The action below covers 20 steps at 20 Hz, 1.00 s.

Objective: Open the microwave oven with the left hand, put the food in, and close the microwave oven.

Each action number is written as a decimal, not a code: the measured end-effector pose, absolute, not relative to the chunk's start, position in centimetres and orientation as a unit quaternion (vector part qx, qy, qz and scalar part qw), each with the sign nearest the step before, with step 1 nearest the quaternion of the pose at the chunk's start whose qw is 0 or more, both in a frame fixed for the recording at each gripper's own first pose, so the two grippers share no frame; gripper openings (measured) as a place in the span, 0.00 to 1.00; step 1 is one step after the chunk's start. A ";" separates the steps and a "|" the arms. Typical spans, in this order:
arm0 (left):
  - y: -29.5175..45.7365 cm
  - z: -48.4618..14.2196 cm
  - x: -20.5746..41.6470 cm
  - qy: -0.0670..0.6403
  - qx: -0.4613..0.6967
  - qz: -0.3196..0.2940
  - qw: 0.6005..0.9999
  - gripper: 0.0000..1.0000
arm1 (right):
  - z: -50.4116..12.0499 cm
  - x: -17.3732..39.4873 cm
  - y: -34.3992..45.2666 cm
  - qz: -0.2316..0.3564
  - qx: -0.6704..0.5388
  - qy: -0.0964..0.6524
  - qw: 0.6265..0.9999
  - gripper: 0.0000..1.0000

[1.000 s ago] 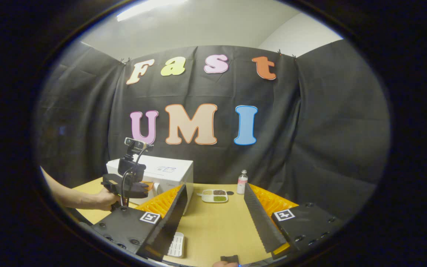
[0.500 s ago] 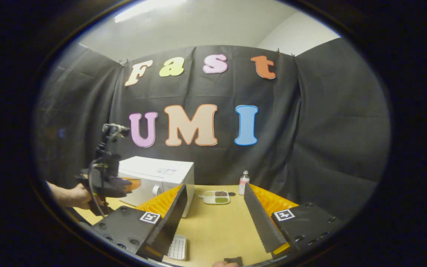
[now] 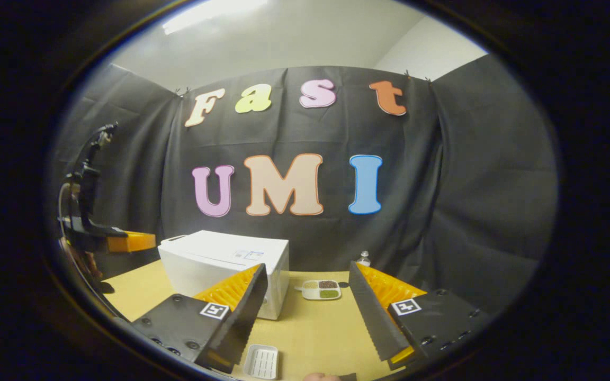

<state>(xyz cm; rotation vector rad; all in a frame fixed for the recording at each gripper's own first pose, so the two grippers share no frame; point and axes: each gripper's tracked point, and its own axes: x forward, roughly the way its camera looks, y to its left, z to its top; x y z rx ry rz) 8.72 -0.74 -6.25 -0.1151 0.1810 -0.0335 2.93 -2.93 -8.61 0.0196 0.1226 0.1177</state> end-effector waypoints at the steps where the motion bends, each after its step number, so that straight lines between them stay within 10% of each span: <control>1: -0.4 -5.5 8.4 0.083 -0.064 -0.015 0.994 0.02 | -8.4 3.0 -2.3 0.064 0.010 0.061 0.996 0.94; 2: 0.0 -4.1 7.7 0.071 -0.076 -0.010 0.995 0.00 | -8.3 3.1 -1.7 0.068 0.011 0.061 0.996 0.94; 5: 1.5 -2.9 6.6 0.049 -0.090 0.015 0.995 1.00 | -7.6 3.3 -0.2 0.083 0.011 0.055 0.995 0.94; 20: -0.7 -0.4 4.2 0.024 -0.051 -0.024 0.998 0.96 | -6.1 2.9 0.8 0.084 0.011 0.043 0.995 0.94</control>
